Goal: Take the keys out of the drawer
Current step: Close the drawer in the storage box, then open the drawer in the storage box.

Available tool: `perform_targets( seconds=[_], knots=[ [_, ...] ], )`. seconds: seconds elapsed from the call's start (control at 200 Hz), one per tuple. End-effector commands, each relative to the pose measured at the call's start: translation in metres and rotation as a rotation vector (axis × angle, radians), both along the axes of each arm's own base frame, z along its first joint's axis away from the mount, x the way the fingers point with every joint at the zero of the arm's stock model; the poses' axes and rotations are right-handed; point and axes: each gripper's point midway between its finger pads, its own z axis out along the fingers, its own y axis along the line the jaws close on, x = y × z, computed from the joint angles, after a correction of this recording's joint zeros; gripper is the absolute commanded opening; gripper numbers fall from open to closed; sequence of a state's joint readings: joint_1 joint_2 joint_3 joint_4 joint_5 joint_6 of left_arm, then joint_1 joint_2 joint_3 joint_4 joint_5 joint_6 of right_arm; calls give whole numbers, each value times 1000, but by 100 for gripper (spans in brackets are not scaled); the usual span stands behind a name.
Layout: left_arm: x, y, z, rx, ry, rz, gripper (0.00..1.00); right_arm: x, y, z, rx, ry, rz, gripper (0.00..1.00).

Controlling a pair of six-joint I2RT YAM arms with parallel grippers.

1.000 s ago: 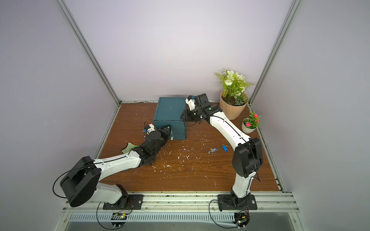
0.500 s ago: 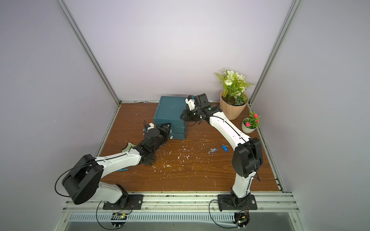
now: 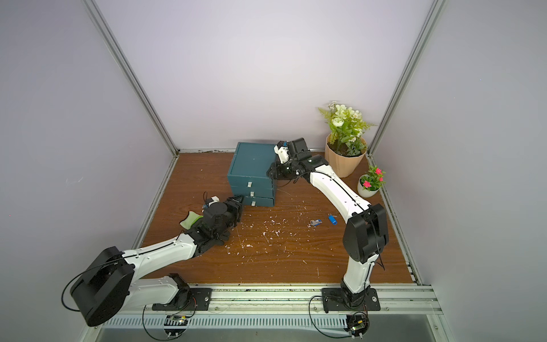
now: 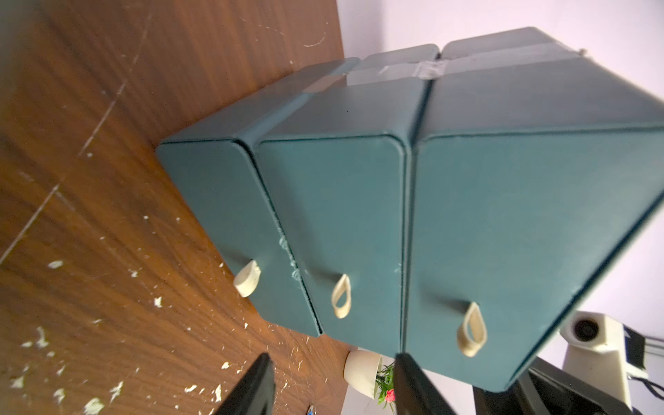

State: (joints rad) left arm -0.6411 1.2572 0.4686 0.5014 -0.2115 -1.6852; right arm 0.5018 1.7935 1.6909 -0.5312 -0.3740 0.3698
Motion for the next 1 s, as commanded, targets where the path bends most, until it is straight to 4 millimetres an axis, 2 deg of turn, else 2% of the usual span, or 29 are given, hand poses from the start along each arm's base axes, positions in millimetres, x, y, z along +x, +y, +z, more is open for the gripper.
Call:
perform_targets(
  seconds=[0.0, 0.27, 0.57, 0.791, 0.996],
  knots=[
    [6, 1, 3, -44, -24, 33, 50, -4, -3, 4, -10, 11, 29, 44],
    [25, -24, 11, -111, -74, -14, 47, 2, -12, 3, 0, 23, 14, 44],
    [34, -25, 6, -106, -80, 4, 42, 2, -21, 0, -7, 33, 3, 44],
    [40, -37, 4, -143, -90, -31, 39, 2, -26, -1, -7, 37, -5, 44],
    [48, -41, 6, -153, -105, -31, 29, 4, -27, 1, -3, 40, -9, 43]
  ],
)
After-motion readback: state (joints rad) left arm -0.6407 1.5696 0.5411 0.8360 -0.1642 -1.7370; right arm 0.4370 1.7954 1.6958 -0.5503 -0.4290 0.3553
